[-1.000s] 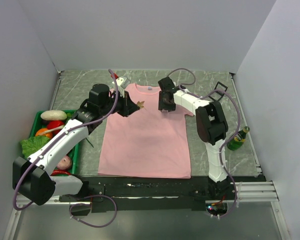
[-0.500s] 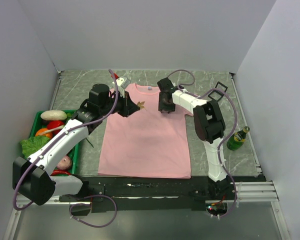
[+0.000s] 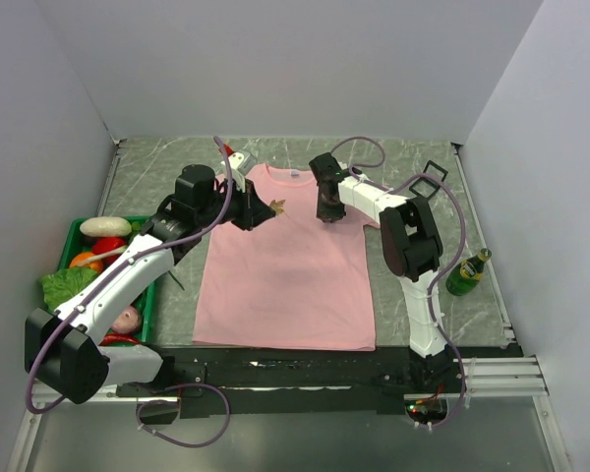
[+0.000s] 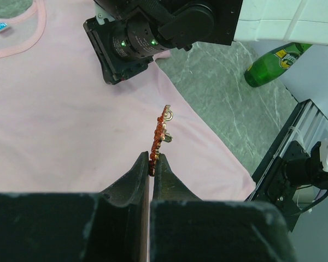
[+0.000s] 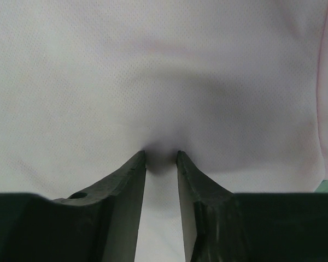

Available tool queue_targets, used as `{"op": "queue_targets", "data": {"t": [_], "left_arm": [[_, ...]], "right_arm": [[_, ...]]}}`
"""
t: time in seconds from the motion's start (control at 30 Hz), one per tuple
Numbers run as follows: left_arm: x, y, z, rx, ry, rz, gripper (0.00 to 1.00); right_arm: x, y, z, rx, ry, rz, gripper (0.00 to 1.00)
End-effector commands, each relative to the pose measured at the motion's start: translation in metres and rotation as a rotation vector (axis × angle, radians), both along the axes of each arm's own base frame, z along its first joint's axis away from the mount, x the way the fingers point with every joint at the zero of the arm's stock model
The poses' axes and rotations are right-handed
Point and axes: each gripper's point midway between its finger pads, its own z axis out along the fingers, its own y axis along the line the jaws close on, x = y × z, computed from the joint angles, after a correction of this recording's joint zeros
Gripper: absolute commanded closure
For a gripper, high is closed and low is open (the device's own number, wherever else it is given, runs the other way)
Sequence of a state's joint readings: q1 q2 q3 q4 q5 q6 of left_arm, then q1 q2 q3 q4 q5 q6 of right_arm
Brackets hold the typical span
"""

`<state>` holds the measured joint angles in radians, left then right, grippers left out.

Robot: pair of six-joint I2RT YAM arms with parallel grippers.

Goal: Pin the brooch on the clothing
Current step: Adjust the flattened clothing at the center of the board.

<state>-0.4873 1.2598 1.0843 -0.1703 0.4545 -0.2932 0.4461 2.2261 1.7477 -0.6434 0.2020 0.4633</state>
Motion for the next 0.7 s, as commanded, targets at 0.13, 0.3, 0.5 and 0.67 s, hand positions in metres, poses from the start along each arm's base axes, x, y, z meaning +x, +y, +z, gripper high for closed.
{"op": "queue_targets", "data": {"t": [0.13,0.3,0.5,0.67], "left_arm": [[-0.001,-0.005,0.021,-0.041,-0.039,-0.028,0.99],[-0.002,-0.007,0.018,-0.045,-0.027,-0.038,0.99],[-0.002,-0.008,0.017,-0.047,-0.02,-0.043,0.99],[-0.002,-0.008,0.016,-0.048,-0.019,-0.044,0.99]], "right_arm": [[-0.001,-0.009,-0.012,-0.035,0.027,-0.032,0.72],[0.002,-0.008,-0.008,-0.033,0.014,-0.025,0.79],[0.007,-0.003,-0.004,-0.019,0.003,-0.003,0.89],[0.009,0.006,0.005,0.014,-0.023,0.022,1.0]]}}
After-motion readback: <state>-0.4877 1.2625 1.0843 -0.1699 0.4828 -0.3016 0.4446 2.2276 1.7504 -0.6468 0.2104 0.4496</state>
